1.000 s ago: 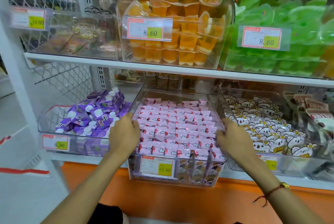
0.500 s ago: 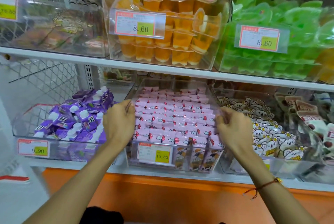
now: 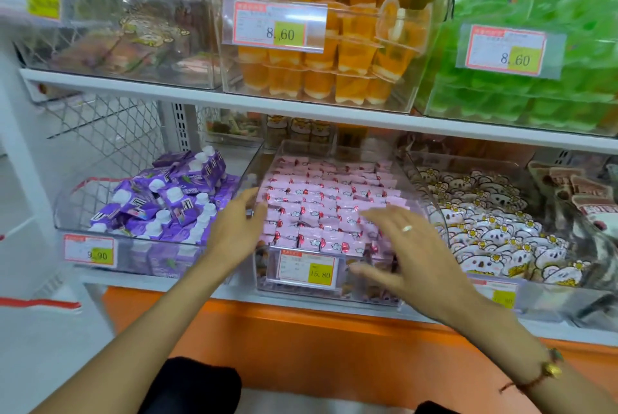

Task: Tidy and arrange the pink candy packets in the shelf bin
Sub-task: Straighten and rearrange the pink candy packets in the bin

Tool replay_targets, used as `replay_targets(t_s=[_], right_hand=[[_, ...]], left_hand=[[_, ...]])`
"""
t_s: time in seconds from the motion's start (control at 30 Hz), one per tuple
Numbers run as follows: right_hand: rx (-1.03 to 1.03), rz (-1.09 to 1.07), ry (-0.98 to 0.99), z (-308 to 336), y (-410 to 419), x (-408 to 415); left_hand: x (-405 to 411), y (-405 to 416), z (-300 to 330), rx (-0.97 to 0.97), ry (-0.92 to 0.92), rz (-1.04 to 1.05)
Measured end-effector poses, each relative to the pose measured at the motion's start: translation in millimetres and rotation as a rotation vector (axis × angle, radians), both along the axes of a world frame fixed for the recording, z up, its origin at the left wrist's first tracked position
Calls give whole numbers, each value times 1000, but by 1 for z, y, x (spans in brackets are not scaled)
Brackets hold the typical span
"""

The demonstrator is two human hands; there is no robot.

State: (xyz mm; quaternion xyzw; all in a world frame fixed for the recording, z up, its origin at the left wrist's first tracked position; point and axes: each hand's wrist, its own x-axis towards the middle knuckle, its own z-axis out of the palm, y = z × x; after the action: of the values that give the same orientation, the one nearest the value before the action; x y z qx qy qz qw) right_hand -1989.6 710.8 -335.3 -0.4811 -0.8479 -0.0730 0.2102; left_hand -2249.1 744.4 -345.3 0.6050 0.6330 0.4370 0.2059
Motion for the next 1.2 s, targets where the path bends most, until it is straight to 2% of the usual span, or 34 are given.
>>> replay_targets(t_s=[0.07, 0.1, 0.2, 0.33, 0.43, 0.67, 0.73, 0.8, 0.87, 0.9, 0.97, 1.03, 1.1, 1.2], right_hand=[[-81, 23, -211, -9, -1, 4], [-83, 15, -254, -12, 3, 8], [-39, 11, -253, -15, 15, 10], [-81, 0, -210, -23, 21, 7], [-58, 3, -260, -29, 21, -1], [-71, 10, -238, -32, 14, 3], [-99, 34, -148, -29, 10, 4], [-96, 38, 99, -19, 6, 5], [42, 3, 249, -9, 7, 6], [65, -17, 254, -6, 8, 4], [-11, -19, 167, -5, 11, -4], [-102, -14, 47, -11, 18, -10], [-97, -20, 28, -11, 26, -12], [-39, -29, 64, -8, 34, -20]], left_hand=[[0, -6, -4, 19, 32, 31], [0, -6, -4, 23, 66, 49], [7, -1, 1, 28, 146, 106], [13, 6, 4, 26, 214, 110], [8, 8, -2, -24, 281, 120], [-1, 0, -2, -120, 375, 33], [-1, -6, 0, -38, 414, 68], [5, -14, 5, 218, 454, 63], [16, -17, 13, 478, 492, -115], [23, -15, 16, 498, 530, -246], [34, -6, 13, 338, 644, -440], [36, 4, 4, 98, 730, -475], [33, 10, -3, -35, 658, -482], [34, 12, -7, -64, 577, -479]])
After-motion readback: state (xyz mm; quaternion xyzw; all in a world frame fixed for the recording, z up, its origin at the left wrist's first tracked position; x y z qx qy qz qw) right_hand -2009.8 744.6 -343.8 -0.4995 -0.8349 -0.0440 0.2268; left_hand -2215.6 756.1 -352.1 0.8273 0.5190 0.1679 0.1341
